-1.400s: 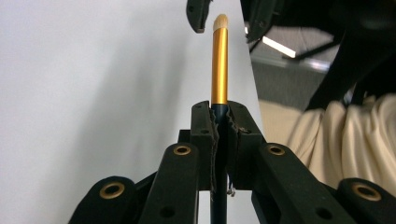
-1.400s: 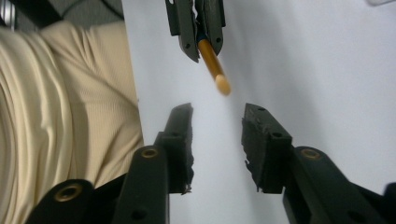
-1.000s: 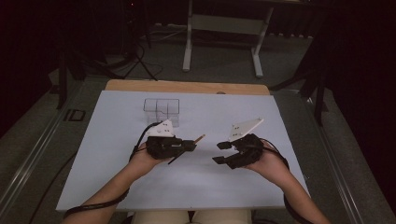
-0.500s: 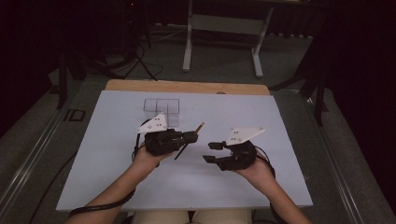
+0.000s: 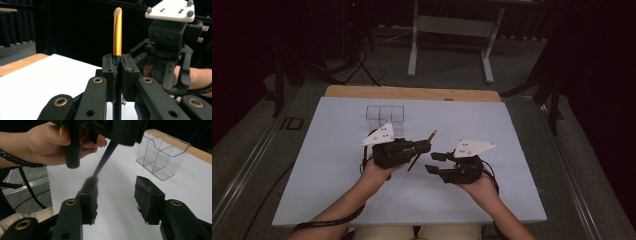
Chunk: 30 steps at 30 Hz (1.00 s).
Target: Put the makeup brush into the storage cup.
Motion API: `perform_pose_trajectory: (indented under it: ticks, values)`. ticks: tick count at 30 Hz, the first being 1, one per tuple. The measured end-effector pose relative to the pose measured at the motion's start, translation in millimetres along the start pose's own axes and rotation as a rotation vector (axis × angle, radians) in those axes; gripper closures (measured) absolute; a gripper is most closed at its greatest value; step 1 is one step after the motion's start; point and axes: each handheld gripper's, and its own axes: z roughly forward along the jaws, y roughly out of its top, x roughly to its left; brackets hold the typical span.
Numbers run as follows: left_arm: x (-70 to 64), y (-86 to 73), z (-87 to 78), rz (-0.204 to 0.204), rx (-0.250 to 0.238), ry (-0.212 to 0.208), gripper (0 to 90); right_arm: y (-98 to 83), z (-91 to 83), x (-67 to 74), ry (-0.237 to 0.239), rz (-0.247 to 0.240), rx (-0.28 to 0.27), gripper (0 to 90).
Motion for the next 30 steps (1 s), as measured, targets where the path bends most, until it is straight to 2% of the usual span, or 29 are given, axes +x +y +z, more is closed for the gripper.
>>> perform_pose_trajectory:
  ticks: [5, 11, 14, 20, 22, 23, 24, 30]
  values:
    - [-2.1, 2.2, 5.6, 0.007, -0.052, -0.009, 84.4, -3.8, -5.3, -0.2, -0.033, 0.003, -0.065, 55.1]
    - [-7.1, 4.6, 15.6, 0.027, -0.072, -0.031, 84.4, -2.0, -7.9, 0.0, -0.028, 0.014, -0.091, 54.8]
    - [-8.6, 4.4, 21.5, 0.027, -0.071, -0.055, 84.4, -0.7, -8.6, 0.7, -0.029, 0.013, -0.097, 55.0]
    - [-9.6, 1.4, 29.1, 0.012, -0.074, -0.083, 84.4, 1.7, -11.3, -0.3, -0.03, 0.013, -0.104, 61.0]
    - [-9.8, -0.1, 30.5, 0.018, -0.075, -0.086, 84.4, 1.9, -11.5, -0.6, -0.025, 0.017, -0.107, 64.2]
    - [-9.8, -0.8, 31.3, 0.012, -0.078, -0.088, 84.4, 2.2, -11.3, -0.5, -0.021, 0.015, -0.104, 66.5]
    - [-9.4, -1.2, 31.5, 0.014, -0.079, -0.09, 84.4, 2.8, -10.6, 0.1, -0.007, 0.016, -0.101, 72.4]
    - [-10.1, -2.2, 31.7, 0.027, -0.088, -0.108, 84.1, 4.1, -9.2, -0.2, 0.012, 0.02, -0.086, 80.4]
